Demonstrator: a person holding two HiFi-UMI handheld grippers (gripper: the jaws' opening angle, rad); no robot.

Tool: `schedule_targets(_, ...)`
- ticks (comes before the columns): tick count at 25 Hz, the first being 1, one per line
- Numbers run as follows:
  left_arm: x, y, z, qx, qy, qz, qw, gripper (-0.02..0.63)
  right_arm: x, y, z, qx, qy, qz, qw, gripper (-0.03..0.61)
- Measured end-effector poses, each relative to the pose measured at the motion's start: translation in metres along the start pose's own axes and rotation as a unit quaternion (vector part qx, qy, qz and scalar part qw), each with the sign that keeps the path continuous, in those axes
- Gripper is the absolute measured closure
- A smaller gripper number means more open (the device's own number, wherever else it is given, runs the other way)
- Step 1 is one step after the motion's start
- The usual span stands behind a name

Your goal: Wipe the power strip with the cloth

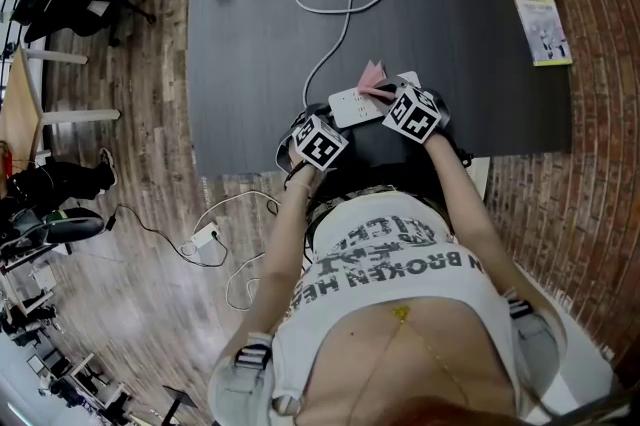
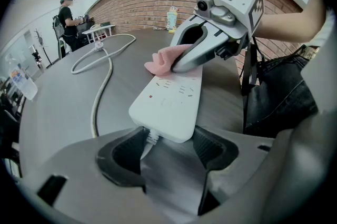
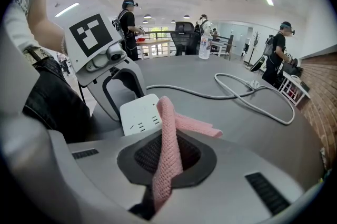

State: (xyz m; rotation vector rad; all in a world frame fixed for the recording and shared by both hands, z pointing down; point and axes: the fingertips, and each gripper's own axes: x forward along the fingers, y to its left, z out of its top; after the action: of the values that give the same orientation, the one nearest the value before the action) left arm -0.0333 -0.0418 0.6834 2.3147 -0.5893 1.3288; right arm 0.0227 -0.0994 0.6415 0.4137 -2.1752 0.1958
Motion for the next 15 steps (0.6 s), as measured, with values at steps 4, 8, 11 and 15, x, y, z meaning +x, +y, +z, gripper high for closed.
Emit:
schedule_targets(4,0.000,0.000,-0.001,0.000,-0.001,0.000,1.0000,0.339,-0.002,-0.003,-0.004,0.004,0.002,-0.003,1.000,0.561)
schedule_targets(8,-0.001,0.000,-0.001,0.000,-0.001,0.001,1.0000,0.339,-0.008,-0.010,-0.010,0.018,0.002,-0.014,1.000,0.561)
schedule_targets(11,-0.001,0.000,-0.001,0.000,-0.001,0.000,1.0000,0.339,-0.013,-0.017,-0.017,0.026,0.004,-0.023,0.999,0.561)
schedule_targets(15,-0.001,0.000,-0.001,0.000,-0.002,0.000,1.0000,0.339,-0.020,-0.026,-0.029,0.051,0.002,-0.032,0.998,0.561)
